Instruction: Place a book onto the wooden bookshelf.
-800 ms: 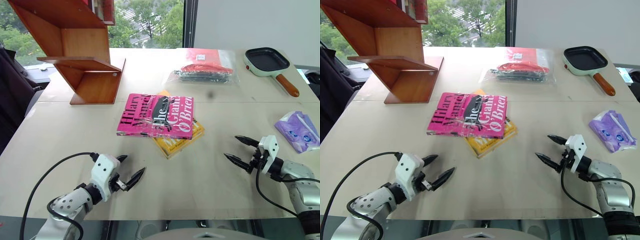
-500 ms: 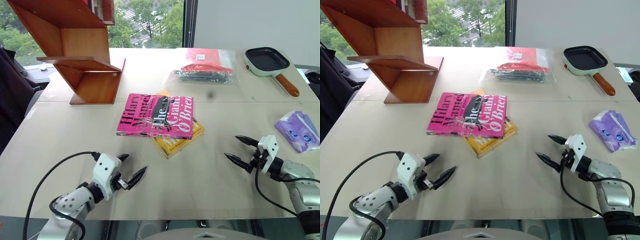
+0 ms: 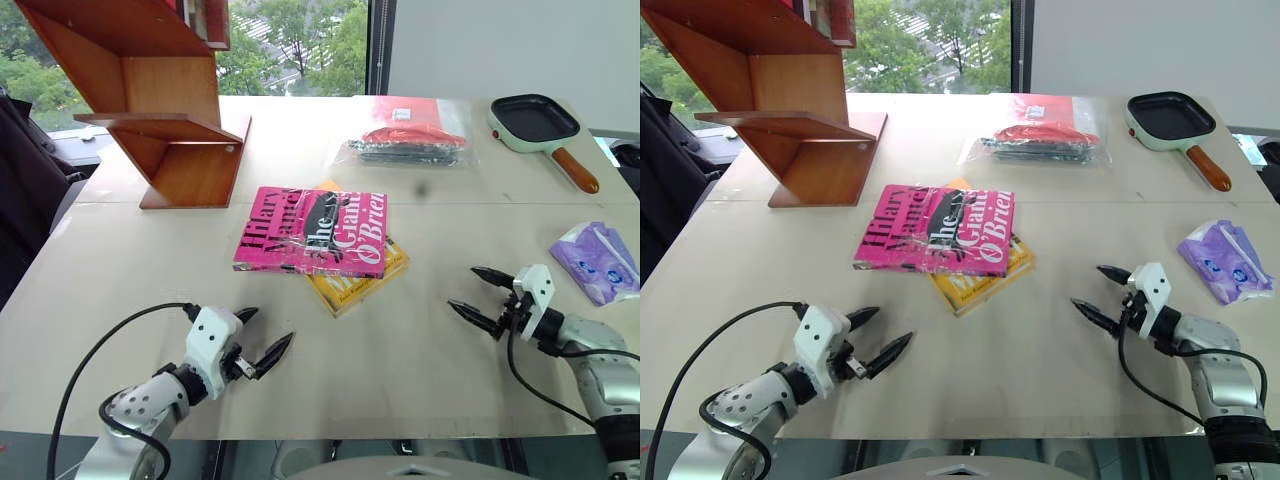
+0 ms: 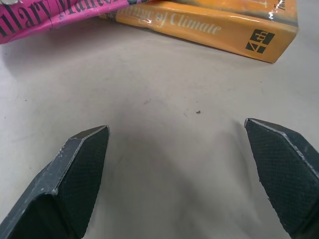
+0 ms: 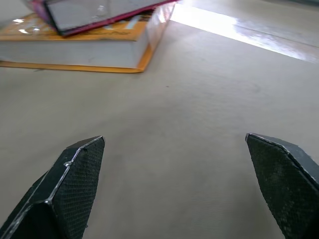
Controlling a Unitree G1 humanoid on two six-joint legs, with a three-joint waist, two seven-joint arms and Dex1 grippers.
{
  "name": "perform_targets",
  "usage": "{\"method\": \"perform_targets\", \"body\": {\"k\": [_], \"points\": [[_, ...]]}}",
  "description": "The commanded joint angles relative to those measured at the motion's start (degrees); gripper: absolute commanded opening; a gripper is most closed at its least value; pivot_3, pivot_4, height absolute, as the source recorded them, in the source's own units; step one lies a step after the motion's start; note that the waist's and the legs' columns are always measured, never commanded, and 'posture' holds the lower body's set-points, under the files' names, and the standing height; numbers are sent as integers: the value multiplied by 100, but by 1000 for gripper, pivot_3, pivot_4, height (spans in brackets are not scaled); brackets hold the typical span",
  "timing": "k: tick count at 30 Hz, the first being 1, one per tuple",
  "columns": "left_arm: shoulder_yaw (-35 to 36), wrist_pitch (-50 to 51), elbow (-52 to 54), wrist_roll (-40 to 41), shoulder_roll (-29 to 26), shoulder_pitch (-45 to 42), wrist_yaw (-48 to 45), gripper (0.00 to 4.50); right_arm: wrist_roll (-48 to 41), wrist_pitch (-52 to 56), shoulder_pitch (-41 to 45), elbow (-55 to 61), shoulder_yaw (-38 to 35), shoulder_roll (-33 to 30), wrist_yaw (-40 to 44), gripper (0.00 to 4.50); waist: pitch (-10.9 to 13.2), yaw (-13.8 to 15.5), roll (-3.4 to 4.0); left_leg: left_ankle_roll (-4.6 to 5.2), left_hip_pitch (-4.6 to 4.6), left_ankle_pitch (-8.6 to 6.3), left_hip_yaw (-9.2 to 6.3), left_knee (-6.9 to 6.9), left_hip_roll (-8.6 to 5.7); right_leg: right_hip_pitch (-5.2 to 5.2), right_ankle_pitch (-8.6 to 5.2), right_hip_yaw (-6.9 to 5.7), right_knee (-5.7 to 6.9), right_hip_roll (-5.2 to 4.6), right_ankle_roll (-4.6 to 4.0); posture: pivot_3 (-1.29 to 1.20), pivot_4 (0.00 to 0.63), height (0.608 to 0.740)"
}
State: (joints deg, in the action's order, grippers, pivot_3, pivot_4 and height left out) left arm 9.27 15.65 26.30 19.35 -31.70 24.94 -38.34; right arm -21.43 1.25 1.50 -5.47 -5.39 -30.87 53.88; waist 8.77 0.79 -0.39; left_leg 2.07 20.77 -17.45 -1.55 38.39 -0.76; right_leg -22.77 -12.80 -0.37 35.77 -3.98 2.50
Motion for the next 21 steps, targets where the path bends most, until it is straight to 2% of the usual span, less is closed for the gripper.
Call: {"method": "perform_targets", "body": {"k": [1,4,6,7,9,15,16,21], "points": [[184,-85,-97,43,-129,-75,-123,4485,217,354,411,204,66,47,-482,4500,3,-5,2,0,0,0,0,0,0,-1,0,0,0,1,0,0,150,740],[514,8,-123,369,-277,-272,-330,4485,165,727,982,211,160,237,-708,4500,18,-27,0,-1,0,1,2,0,0,-5,1,3,5,5,-1,0,150,740],[844,343,-31,993,-500,-388,-700,4485,15,1023,1556,32,189,475,-798,4500,28,-61,-12,-2,2,1,1,0,5,-11,1,3,9,12,-2,0,150,740],[994,449,21,1235,-611,-406,-875,4500,29,1067,1841,-139,214,591,-852,3960,30,-72,-11,-3,10,2,-1,0,9,-20,2,3,10,18,-3,0,150,740],[1213,511,72,1481,-820,-409,-1164,4500,172,1059,2360,-552,283,795,-967,3197,33,-115,-12,-4,14,2,0,-1,9,-25,2,3,10,20,-3,0,150,740],[1862,470,-35,1619,-1377,-468,-1647,4500,936,292,4623,-3352,566,1461,-1274,297,35,-181,-14,-34,72,20,12,-3,-4,-81,16,12,10,28,19,0,150,740],[1957,478,-34,1652,-1406,-503,-1662,4500,1020,176,4965,-3826,593,1559,-1249,137,37,-190,-14,-38,95,22,7,-1,-4,-102,18,6,10,29,21,0,150,740],[2272,497,183,1690,-1426,-429,-1707,4500,1507,-545,6227,-5682,735,1867,-1037,137,42,-243,-6,-46,112,25,2,-16,-2,-121,17,2,2,30,19,0,150,740]]}}
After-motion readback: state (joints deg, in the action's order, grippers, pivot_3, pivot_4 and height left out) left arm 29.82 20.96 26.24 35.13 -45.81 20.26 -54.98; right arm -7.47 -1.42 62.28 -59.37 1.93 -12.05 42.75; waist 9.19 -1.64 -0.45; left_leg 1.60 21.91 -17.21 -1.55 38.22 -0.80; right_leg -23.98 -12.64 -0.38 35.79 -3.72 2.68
